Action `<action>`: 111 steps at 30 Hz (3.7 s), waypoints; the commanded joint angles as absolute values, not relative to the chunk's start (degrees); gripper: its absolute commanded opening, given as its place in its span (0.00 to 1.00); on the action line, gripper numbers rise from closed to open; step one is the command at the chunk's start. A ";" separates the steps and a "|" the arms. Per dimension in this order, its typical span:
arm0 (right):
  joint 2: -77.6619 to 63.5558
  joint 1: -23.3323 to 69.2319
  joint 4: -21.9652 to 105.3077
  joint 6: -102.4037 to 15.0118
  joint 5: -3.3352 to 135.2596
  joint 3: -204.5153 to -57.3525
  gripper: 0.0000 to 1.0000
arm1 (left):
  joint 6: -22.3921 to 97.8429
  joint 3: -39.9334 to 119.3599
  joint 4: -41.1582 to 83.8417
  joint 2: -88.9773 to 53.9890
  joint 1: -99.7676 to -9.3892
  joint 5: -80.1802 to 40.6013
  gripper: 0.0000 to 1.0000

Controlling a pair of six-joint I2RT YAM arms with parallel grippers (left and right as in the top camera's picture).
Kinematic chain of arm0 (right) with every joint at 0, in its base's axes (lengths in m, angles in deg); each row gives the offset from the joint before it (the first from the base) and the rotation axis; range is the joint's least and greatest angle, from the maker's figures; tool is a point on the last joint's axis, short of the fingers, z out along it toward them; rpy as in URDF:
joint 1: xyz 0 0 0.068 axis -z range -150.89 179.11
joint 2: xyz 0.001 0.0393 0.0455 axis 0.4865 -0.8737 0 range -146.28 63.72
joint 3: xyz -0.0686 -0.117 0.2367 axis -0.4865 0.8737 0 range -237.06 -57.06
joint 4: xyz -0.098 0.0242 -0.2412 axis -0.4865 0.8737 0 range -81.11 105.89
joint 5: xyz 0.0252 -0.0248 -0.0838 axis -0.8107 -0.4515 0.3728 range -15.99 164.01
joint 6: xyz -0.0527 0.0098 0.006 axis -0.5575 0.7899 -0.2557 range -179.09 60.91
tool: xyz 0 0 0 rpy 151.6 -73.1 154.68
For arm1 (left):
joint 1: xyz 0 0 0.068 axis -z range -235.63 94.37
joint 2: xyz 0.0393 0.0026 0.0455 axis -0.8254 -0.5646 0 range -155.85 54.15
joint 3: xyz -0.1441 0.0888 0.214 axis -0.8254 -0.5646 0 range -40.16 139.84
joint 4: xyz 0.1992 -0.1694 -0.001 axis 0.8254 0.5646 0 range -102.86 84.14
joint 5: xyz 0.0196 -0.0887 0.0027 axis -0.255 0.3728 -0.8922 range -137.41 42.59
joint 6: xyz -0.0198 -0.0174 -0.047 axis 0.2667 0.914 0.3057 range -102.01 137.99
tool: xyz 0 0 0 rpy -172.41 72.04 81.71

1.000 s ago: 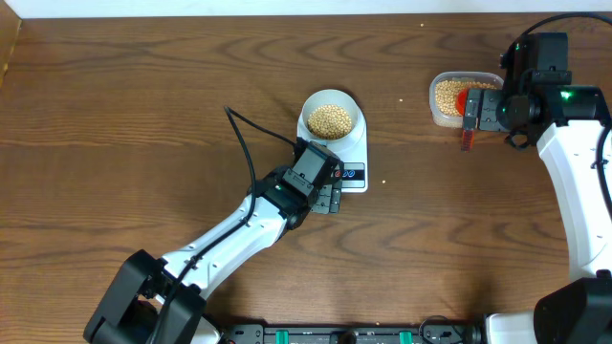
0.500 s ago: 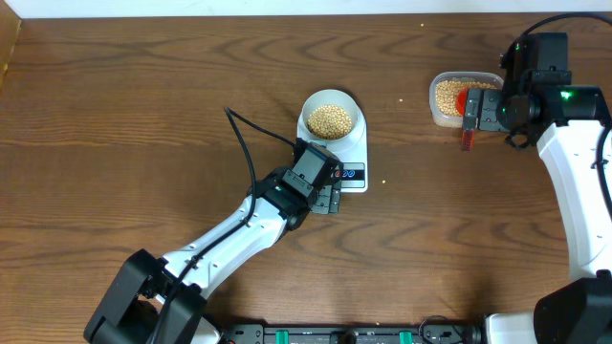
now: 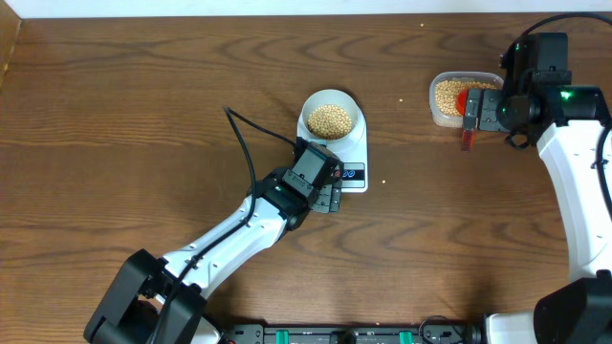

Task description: Scoop item into bowl and weigh 50g on scale

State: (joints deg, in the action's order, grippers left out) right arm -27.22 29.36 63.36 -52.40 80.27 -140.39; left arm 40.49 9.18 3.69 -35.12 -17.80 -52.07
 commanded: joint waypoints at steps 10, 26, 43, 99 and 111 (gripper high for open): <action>-26.93 28.69 63.39 -53.18 80.95 -141.15 0.99 | 40.38 8.37 3.50 -35.76 -18.11 -52.77 0.89; -26.93 28.69 63.39 -53.18 80.95 -141.15 0.99 | 32.51 7.71 24.13 -13.72 -26.87 -51.11 0.89; -26.93 28.69 63.39 -53.18 80.95 -141.15 0.99 | 31.57 -8.77 26.86 28.53 -34.87 -51.04 0.89; -26.93 28.69 63.39 -53.18 80.95 -141.15 0.99 | 21.21 -39.93 -8.74 53.88 -52.88 -46.54 0.89; -26.93 28.69 63.39 -53.18 80.95 -141.15 0.99 | 21.21 -39.93 -8.77 53.88 -52.88 -46.54 0.89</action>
